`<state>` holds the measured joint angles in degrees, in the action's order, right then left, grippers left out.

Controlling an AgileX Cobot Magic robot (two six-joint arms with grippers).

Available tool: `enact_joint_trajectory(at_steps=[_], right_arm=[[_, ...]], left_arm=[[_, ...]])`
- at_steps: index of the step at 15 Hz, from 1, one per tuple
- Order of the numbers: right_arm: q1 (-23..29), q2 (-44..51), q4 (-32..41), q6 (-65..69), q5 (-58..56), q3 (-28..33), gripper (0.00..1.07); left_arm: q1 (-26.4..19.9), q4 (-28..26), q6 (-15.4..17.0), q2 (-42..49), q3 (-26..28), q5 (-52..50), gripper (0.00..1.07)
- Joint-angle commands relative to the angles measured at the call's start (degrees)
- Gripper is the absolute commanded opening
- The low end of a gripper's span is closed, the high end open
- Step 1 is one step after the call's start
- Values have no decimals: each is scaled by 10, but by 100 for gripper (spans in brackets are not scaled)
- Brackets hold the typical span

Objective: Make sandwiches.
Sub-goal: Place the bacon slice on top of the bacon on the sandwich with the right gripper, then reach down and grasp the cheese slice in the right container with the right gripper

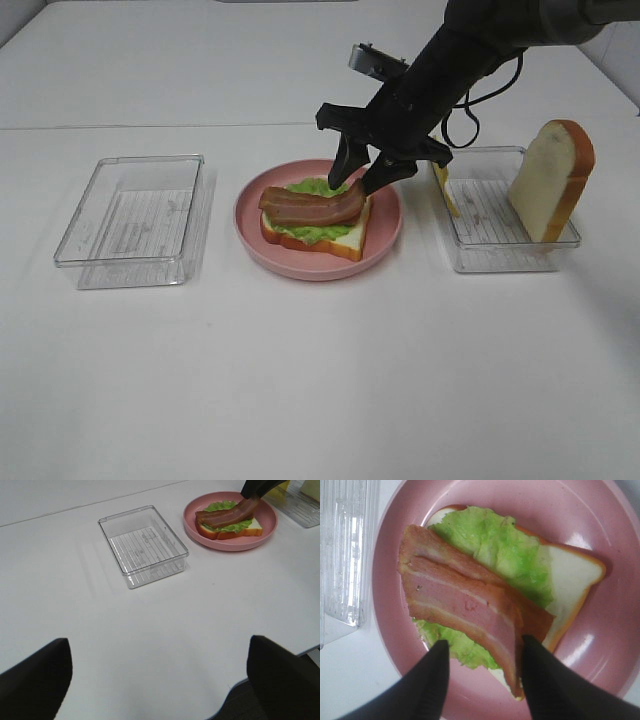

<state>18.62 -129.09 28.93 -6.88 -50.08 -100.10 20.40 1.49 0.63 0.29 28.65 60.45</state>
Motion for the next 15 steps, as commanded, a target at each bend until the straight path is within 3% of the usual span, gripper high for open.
enact_joint_trajectory(at_steps=[1, 5, 7, 10, 15], right_arm=[[2, 29, -22, -3, 2, -2, 71], [2, 83, -68, -10, 2, -2, 72], [2, 109, -155, 33, -5, -3, 72], [2, 111, -246, 90, -26, -18, 72], [1, 83, -306, 119, -72, -69, 72]], left_arm=[[0, -1, 1, 13, -2, -6, 90], [0, -1, 1, 13, -2, -6, 90], [0, -1, 1, 13, -2, -6, 90], [0, -1, 1, 13, -2, -6, 90], [0, -1, 1, 13, -2, -6, 90]])
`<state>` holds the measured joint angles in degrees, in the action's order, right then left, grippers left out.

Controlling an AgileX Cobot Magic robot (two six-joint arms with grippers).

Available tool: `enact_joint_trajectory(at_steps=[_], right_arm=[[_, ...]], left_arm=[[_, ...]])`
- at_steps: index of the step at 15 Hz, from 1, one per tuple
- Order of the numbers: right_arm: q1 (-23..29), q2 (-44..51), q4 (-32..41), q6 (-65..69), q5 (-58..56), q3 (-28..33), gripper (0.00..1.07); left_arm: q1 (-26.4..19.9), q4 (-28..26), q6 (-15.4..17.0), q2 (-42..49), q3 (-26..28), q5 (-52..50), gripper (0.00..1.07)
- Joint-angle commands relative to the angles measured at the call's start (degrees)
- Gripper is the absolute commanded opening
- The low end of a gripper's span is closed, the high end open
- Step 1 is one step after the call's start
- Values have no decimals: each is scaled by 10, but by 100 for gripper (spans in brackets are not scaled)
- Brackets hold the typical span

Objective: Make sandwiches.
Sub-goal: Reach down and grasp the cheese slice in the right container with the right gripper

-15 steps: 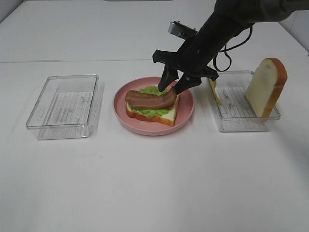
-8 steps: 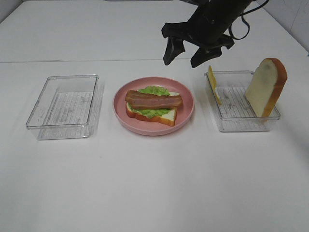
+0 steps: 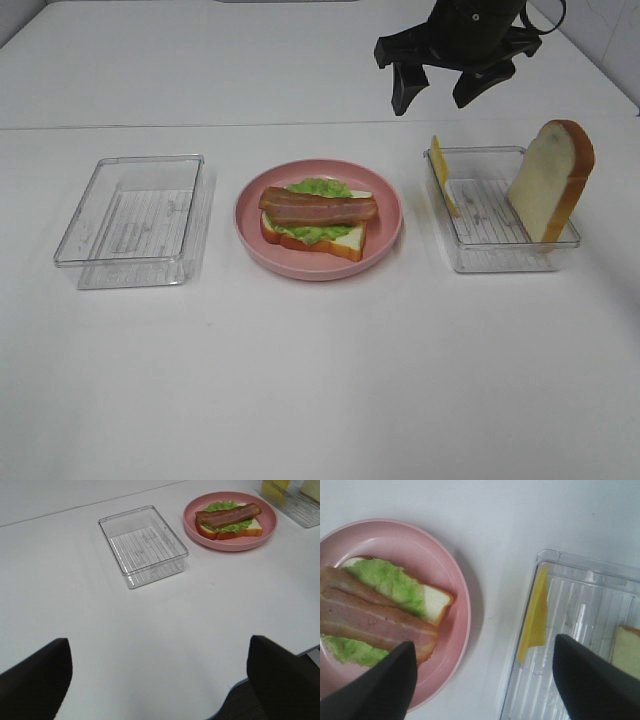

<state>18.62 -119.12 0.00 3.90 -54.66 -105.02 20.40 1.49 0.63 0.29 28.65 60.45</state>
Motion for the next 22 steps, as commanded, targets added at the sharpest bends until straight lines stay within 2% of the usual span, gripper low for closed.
enact_joint_trajectory(at_steps=[1, 6, 13, 18, 20, 22], right_arm=[[1, -29, -17, 11, -46, -37, 72], [-6, -100, -19, 38, -121, -133, 72], [-39, -148, 0, 43, -106, -152, 70], [-39, -176, 0, 42, -92, -152, 56], [-39, -176, -3, 42, -89, -152, 45], [-39, -176, -3, 42, -90, -152, 31]], left_arm=[[0, -1, 1, 13, -2, -6, 90], [0, -1, 1, 13, -2, -6, 90], [0, 0, 1, 13, -2, -6, 90], [0, 0, 1, 13, -2, -6, 90], [0, 0, 1, 13, -2, -6, 90], [0, 0, 1, 13, -2, -6, 90]])
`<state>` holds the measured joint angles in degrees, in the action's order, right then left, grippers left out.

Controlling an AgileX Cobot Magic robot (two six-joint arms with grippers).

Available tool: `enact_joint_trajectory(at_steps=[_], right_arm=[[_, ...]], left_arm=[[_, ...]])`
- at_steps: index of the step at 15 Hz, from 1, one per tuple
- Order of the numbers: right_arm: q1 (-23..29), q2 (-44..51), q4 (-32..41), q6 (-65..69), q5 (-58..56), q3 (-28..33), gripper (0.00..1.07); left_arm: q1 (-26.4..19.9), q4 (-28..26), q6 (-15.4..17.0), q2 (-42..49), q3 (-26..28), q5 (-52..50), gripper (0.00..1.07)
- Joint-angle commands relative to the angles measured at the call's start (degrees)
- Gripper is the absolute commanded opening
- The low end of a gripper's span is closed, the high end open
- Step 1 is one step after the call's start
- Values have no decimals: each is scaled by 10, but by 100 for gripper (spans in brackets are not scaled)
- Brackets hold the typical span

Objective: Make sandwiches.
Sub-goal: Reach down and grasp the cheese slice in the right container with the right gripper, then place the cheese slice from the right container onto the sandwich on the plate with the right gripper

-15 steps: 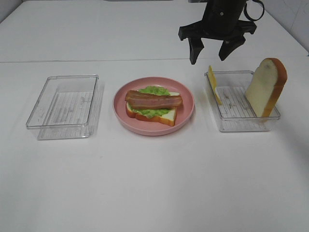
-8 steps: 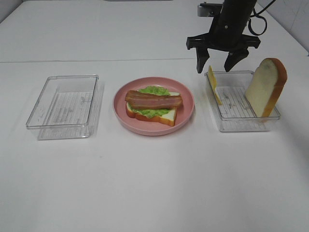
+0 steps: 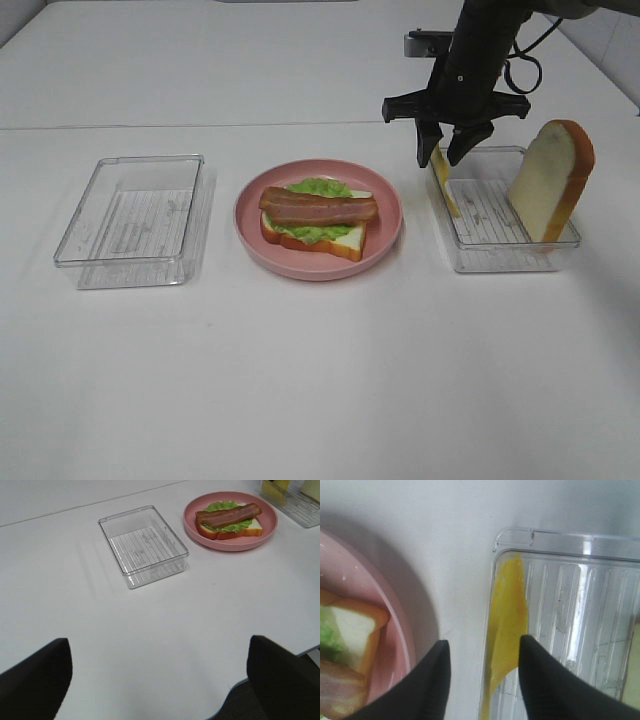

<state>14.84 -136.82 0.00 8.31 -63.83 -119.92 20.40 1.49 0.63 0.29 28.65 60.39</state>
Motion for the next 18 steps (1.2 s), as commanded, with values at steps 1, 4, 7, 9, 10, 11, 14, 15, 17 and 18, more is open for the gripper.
enact_joint_trajectory(at_steps=[1, 4, 7, 9, 10, 11, 14, 15, 17, 18], right_arm=[[-1, 1, -3, -2, 2, -3, 25], [-1, 1, -3, -2, -3, -3, 11], [-1, 2, -3, -12, -13, -3, 0], [-1, 7, -3, -13, -13, -3, 0], [-1, 13, 0, -13, -13, -3, 0], [-1, 21, 0, -13, -13, -3, 0], [-1, 51, 0, -13, -13, -3, 0], [-1, 78, 15, -15, -13, -3, 0], [-1, 104, 57, -30, -14, -3, 0], [-1, 121, 102, -49, -23, -3, 0]], left_arm=[[0, 0, 1, 13, -2, -6, 90], [0, 0, 1, 13, -2, -6, 90], [0, 0, 1, 13, -2, -6, 90], [0, 0, 1, 13, -2, -6, 90], [0, 0, 1, 13, -2, -6, 90], [0, 0, 1, 13, -2, -6, 90], [0, 0, 1, 13, -2, -6, 90], [0, 0, 1, 13, -2, -6, 90], [0, 0, 1, 13, -2, -6, 90], [0, 0, 1, 13, -2, -6, 90]])
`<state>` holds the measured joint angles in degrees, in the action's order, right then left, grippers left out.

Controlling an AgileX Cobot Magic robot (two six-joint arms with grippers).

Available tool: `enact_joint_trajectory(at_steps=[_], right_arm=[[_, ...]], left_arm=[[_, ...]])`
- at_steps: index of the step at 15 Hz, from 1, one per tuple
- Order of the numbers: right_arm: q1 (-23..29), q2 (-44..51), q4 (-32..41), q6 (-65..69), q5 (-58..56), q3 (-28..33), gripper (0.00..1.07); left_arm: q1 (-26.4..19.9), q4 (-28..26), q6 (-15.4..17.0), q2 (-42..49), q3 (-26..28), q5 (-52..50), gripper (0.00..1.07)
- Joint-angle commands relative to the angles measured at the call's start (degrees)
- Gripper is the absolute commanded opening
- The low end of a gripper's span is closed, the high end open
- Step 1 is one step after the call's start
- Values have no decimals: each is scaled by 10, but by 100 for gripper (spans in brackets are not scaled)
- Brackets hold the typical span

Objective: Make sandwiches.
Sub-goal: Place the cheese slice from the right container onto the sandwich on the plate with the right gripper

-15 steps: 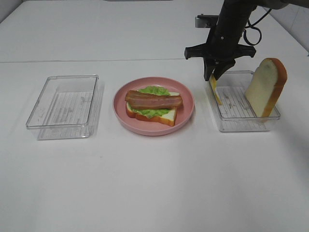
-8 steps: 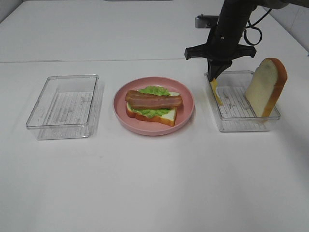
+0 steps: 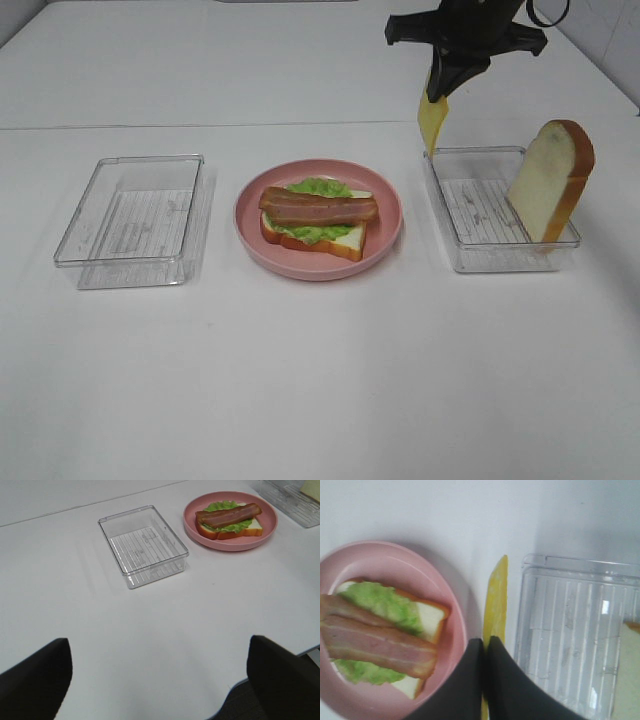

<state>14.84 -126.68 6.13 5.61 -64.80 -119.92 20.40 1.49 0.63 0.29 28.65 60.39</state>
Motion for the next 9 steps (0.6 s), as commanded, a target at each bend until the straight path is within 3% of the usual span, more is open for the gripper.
enact_joint_trajectory(at_steps=[1, 6, 7, 9], right_arm=[[-1, 20, 41, -22, -13, -3, 0], [0, 30, 259, -117, -42, 38, 0], [0, 30, 274, -123, -38, 48, 0], [0, 28, 359, -174, -6, 119, 0]], left_arm=[[0, 0, 1, 13, -2, -6, 90], [0, 0, 1, 13, -2, -6, 90], [0, 0, 1, 13, -2, -6, 90], [0, 0, 1, 13, -2, -6, 90]])
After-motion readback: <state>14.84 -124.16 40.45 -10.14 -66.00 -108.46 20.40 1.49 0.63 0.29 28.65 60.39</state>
